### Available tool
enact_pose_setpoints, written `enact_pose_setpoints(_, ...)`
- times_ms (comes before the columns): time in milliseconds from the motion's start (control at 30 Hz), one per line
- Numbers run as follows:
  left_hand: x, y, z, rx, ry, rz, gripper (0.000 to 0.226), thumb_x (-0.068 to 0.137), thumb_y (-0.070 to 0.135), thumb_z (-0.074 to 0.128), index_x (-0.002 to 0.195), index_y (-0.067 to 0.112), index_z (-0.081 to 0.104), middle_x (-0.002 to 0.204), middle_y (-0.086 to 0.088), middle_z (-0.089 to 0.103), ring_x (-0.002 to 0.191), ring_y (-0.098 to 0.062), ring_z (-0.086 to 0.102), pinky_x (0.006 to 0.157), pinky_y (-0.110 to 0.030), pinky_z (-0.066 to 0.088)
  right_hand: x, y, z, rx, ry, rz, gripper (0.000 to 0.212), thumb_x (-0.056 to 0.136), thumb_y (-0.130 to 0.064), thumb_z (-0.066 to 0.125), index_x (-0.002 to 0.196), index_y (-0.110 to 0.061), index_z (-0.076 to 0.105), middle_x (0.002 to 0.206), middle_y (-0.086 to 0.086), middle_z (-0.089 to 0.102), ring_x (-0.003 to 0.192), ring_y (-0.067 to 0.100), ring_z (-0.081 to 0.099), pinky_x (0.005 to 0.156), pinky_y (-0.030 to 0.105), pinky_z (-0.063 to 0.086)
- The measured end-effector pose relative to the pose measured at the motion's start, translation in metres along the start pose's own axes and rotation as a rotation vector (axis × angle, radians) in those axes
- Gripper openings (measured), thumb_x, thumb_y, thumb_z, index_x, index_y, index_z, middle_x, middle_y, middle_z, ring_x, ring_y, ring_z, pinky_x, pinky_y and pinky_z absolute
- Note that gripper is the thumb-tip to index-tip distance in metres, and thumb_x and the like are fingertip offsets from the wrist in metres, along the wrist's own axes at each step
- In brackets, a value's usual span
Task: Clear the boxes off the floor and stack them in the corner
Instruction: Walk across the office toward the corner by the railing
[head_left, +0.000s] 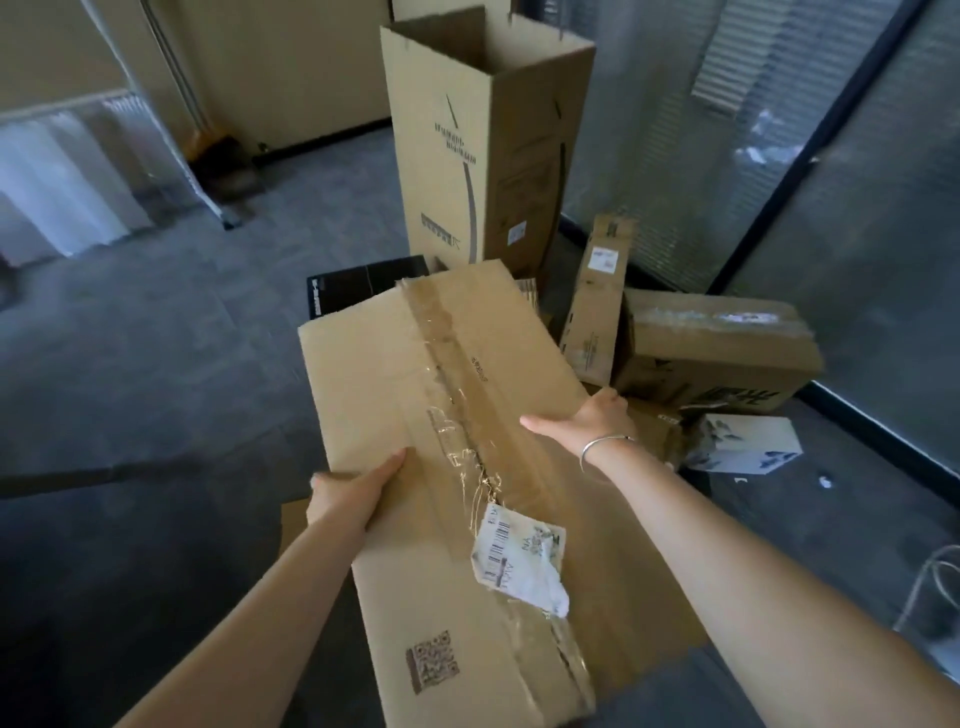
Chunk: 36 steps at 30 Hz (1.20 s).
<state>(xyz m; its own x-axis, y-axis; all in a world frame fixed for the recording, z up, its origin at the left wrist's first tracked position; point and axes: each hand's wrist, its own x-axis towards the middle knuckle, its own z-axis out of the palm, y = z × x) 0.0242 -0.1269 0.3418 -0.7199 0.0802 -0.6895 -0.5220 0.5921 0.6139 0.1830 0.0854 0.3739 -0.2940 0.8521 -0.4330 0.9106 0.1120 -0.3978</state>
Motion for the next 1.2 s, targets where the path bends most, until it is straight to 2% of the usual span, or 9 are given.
enact_pose_setpoints(100,-0.025,0.020,-0.032,0.095,-0.018,0.129,0.110,0.051,0.067,0.083,0.137,0.017,0.037,0.124,-0.007,0.055,0.108,-0.031,0.056,0.093,-0.047,0.050,-0.036,-0.001,-0.014,0.111,0.051,0.051,0.111,0.053,-0.074,0.075,0.132,-0.005,0.037,0.133,0.012,0.048,0.118,0.031,0.052,0.091,0.041,0.046)
enact_pose_setpoints(200,-0.054,0.028,-0.068,0.106,-0.076,0.233,0.105,0.055,0.063,0.084,0.138,0.019,0.038,0.116,-0.001,0.054,0.103,-0.025,0.056,0.088,-0.044,0.051,-0.077,-0.001,-0.027,0.215,0.061,0.047,0.111,0.052,-0.074,0.075,0.130,-0.005,0.037,0.129,0.011,0.054,0.115,0.032,0.056,0.087,0.040,0.047)
enact_pose_setpoints(333,-0.099,0.025,-0.106,0.081,-0.152,0.270,0.098,0.063,0.052,0.085,0.140,0.020,0.036,0.115,0.001,0.051,0.102,-0.023,0.055,0.083,-0.041,0.048,-0.121,0.000,-0.049,0.241,0.067,0.000,0.105,0.058,-0.072,0.074,0.130,-0.005,0.038,0.126,0.011,0.056,0.114,0.034,0.056,0.081,0.037,0.045)
enact_pose_setpoints(433,-0.130,0.008,-0.123,0.080,-0.159,0.288,0.099,0.060,0.052,0.086,0.140,0.022,0.035,0.120,-0.001,0.054,0.105,-0.025,0.057,0.089,-0.046,0.051,-0.142,0.004,-0.060,0.192,0.068,-0.053,0.108,0.056,-0.077,0.071,0.131,-0.006,0.039,0.127,0.012,0.057,0.114,0.033,0.057,0.084,0.039,0.046)
enact_pose_setpoints(533,-0.167,-0.021,-0.135,0.005,-0.100,0.281,0.102,0.058,0.053,0.086,0.141,0.024,0.033,0.123,-0.001,0.054,0.105,-0.024,0.057,0.091,-0.048,0.051,-0.166,0.011,-0.069,0.126,0.026,-0.138,0.103,0.059,-0.078,0.068,0.130,-0.007,0.044,0.126,0.012,0.058,0.114,0.033,0.057,0.083,0.038,0.045)
enact_pose_setpoints(700,-0.235,-0.075,-0.142,-0.099,0.026,0.271,0.099,0.064,0.050,0.085,0.142,0.022,0.031,0.119,0.003,0.050,0.105,-0.021,0.054,0.084,-0.040,0.050,-0.204,0.035,-0.084,0.049,-0.020,-0.303,0.105,0.062,-0.077,0.066,0.135,-0.005,0.040,0.131,0.013,0.053,0.118,0.034,0.053,0.081,0.038,0.043)
enact_pose_setpoints(833,-0.287,-0.124,-0.143,-0.196,0.115,0.255,0.098,0.061,0.051,0.086,0.140,0.023,0.035,0.122,0.002,0.053,0.106,-0.020,0.056,0.086,-0.040,0.051,-0.237,0.054,-0.094,0.001,-0.042,-0.398,0.113,0.064,-0.076,0.065,0.142,-0.002,0.032,0.140,0.016,0.046,0.125,0.035,0.048,0.092,0.040,0.043)
enact_pose_setpoints(1033,-0.370,-0.198,-0.174,-0.335,0.255,0.182,0.092,0.062,0.051,0.086,0.134,0.021,0.040,0.118,0.001,0.056,0.101,-0.020,0.058,0.084,-0.039,0.051,-0.305,0.054,-0.090,-0.105,-0.135,-0.567,0.135,0.033,-0.095,0.056,0.132,-0.004,0.043,0.128,0.014,0.057,0.114,0.035,0.057,0.091,0.046,0.050)
enact_pose_setpoints(1200,-0.434,-0.252,-0.225,-0.422,0.371,0.166,0.087,0.058,0.053,0.088,0.127,0.019,0.048,0.112,0.001,0.062,0.097,-0.020,0.062,0.081,-0.037,0.054,-0.383,0.039,-0.081,-0.219,-0.170,-0.726,0.118,0.048,-0.092,0.058,0.126,-0.004,0.045,0.121,0.012,0.060,0.109,0.032,0.060,0.080,0.035,0.047)
